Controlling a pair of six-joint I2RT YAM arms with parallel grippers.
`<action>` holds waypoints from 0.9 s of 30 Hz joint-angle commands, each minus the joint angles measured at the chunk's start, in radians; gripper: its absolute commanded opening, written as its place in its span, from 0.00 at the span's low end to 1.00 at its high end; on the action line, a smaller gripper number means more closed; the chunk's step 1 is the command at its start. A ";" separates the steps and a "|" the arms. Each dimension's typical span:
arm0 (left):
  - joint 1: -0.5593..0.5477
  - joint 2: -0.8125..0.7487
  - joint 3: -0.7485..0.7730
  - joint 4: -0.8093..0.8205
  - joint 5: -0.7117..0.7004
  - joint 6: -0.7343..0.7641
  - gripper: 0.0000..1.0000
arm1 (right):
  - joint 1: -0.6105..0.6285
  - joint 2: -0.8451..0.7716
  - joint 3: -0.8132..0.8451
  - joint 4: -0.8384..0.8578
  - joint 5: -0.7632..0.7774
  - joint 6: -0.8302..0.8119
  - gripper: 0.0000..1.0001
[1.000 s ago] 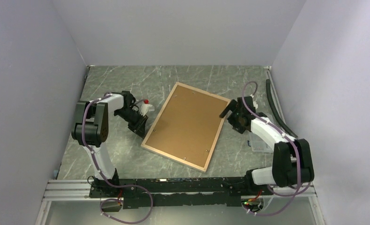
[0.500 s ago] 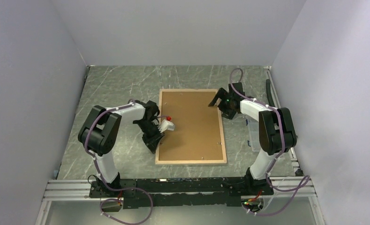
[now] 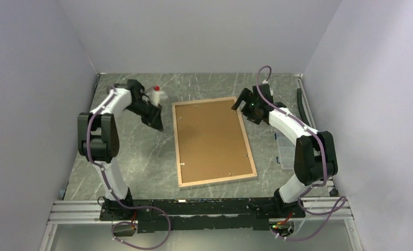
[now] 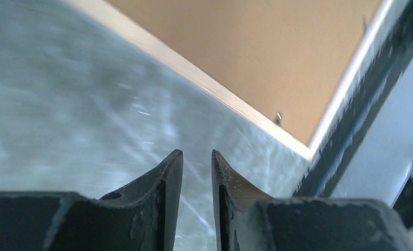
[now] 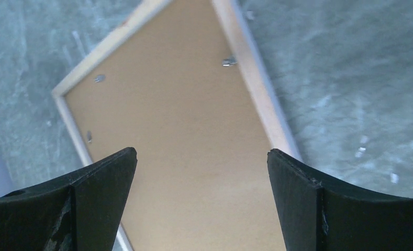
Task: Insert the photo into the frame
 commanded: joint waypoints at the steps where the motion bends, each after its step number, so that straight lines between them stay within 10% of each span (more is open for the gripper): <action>1: 0.127 0.190 0.186 0.002 0.233 -0.172 0.34 | 0.090 -0.003 0.088 0.050 0.018 0.004 1.00; 14: 0.111 0.358 0.165 0.307 0.347 -0.508 0.45 | 0.271 0.338 0.341 0.213 -0.202 0.020 0.92; 27: 0.088 0.426 0.163 0.341 0.248 -0.518 0.26 | 0.335 0.635 0.607 0.256 -0.337 0.081 0.88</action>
